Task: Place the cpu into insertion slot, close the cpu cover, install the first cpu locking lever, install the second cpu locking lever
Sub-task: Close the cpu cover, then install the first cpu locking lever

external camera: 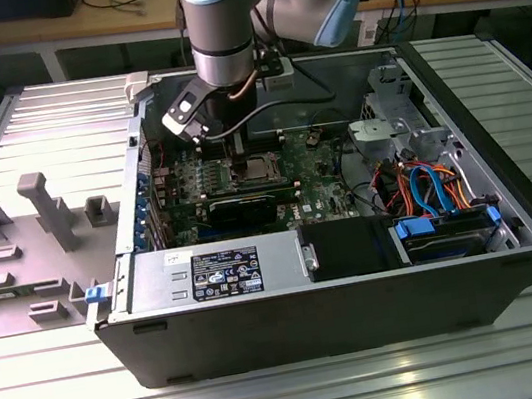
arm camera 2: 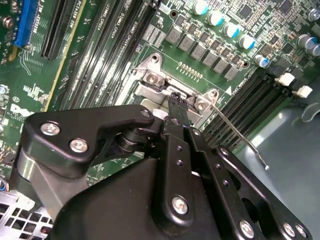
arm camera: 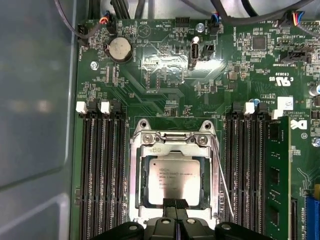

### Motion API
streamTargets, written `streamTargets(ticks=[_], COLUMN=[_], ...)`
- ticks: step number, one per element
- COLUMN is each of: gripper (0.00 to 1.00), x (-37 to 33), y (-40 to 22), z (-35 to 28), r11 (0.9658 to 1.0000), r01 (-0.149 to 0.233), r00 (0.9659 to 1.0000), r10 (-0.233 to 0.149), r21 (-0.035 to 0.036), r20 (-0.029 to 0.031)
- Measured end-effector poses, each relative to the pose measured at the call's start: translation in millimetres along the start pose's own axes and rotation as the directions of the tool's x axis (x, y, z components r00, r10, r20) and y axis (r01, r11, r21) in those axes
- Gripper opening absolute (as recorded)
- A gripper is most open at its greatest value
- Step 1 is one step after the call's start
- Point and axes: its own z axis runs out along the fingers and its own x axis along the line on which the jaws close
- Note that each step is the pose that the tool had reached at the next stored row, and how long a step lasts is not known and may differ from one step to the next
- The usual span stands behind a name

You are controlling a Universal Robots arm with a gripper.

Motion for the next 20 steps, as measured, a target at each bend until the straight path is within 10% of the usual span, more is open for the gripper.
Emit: streamTargets(ticks=[10, 15, 20], gripper=[0.11, 0.11, 0.11], x=[0.1, -0.7, -0.7], y=[0.7, 24.5, 25.3], z=[-3.2, -2.6, -2.6], r11=[1.0000, 1.0000, 1.0000], r01=[0.000, 0.000, 0.000], r00=[1.0000, 1.0000, 1.0000], r10=[0.000, 0.000, 0.000], r21=[0.0007, 0.0008, 0.0009], r20=[-0.0001, 0.0001, 0.0000])
